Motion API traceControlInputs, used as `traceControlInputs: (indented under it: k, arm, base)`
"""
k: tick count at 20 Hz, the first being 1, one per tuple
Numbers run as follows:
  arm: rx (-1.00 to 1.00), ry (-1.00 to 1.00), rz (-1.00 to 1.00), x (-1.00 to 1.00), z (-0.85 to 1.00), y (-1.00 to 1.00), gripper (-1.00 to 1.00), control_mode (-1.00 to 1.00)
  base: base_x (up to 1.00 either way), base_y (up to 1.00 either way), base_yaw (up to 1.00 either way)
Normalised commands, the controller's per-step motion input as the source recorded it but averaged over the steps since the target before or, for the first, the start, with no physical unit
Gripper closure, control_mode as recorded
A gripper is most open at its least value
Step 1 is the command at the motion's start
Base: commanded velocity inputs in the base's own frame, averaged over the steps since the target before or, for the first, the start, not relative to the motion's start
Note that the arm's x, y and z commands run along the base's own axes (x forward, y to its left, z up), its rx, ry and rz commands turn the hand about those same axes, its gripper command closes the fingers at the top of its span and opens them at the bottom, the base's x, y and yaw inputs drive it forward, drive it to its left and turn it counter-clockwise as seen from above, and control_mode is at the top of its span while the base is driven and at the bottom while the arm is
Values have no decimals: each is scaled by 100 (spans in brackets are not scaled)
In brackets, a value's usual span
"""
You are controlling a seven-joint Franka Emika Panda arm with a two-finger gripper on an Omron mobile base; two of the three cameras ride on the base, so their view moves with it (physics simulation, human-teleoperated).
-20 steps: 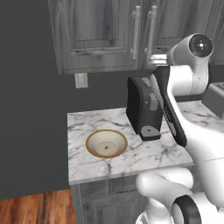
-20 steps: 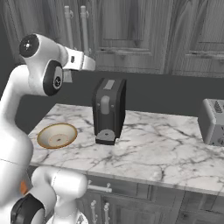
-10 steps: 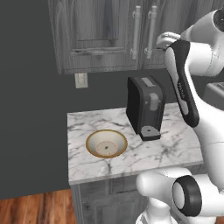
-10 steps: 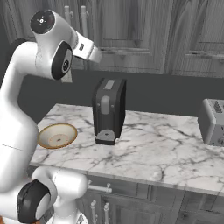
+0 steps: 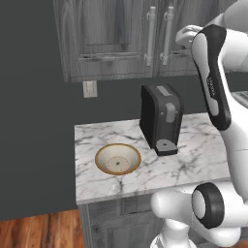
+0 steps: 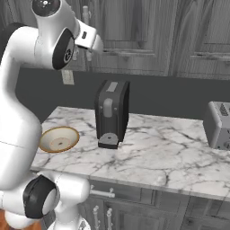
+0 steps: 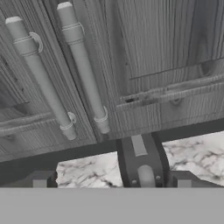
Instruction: Open the cabinet and setup a tea strainer by placing it in the bowl upright.
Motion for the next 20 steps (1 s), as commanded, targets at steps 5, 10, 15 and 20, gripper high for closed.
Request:
traceControlInputs:
  k: [5, 10, 15, 20]
  arm:
    - [-11, 3, 2, 27, 0, 5, -100, -100]
    - [-10, 2, 0, 33, 0, 1, -100, -100]
    - [-8, -3, 0, 44, -1, 22, -100, -100]
    - [-1, -8, 0, 42, -6, 10, -100, -100]
  base:
    - [0, 0, 0]
    - [0, 0, 0]
    - [0, 0, 0]
    - [0, 0, 0]
